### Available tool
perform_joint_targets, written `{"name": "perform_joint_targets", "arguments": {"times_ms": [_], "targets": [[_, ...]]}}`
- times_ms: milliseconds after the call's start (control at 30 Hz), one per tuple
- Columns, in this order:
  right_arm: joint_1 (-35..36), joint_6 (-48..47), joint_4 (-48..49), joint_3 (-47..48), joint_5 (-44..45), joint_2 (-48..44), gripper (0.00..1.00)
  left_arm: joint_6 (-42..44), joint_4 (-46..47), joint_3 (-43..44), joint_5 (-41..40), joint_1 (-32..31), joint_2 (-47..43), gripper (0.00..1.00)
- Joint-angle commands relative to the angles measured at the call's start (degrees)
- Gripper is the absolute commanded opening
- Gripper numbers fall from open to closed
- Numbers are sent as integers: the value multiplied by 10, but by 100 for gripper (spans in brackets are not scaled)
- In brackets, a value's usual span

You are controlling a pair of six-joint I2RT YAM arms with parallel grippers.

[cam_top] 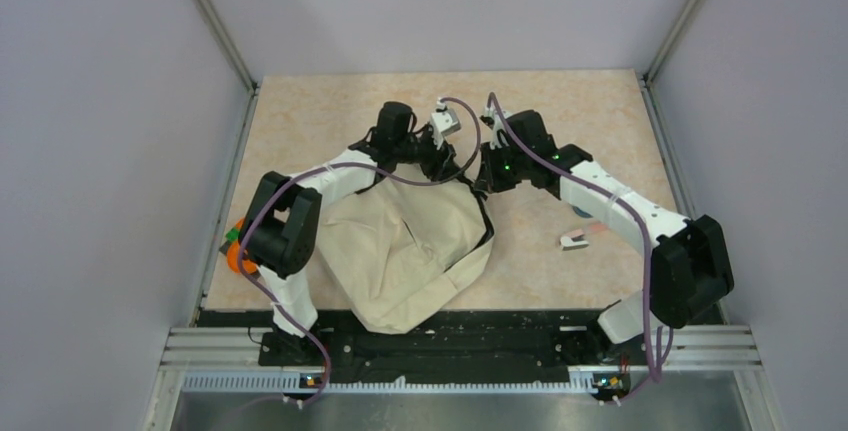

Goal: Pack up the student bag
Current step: Zip the student bag at the center of the board.

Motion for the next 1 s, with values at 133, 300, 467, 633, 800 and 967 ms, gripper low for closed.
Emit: {"name": "perform_joint_targets", "arguments": {"times_ms": [133,300,467,633,800,967], "targets": [[-4,5,25,5,-19,-34,0,26,-46,55,43,-11,28,61],[-5,12,30,-2,-15,-36,0,22,-63,68,31,-23,42,35],[-5,36,42,-25,-2,-50,0,-20,-2,42,-3,-23,23,3],[-5,77,68,-67,-11,-77,0,-99,172,-27,-85,-21,-13,0],[-5,109,96,-106,-35,-111,0,-139,201,-10,-164,-22,-8,0],[-5,122,99,-128,-37,-126,0,-160,224,7,-240,-22,-1,0]]}}
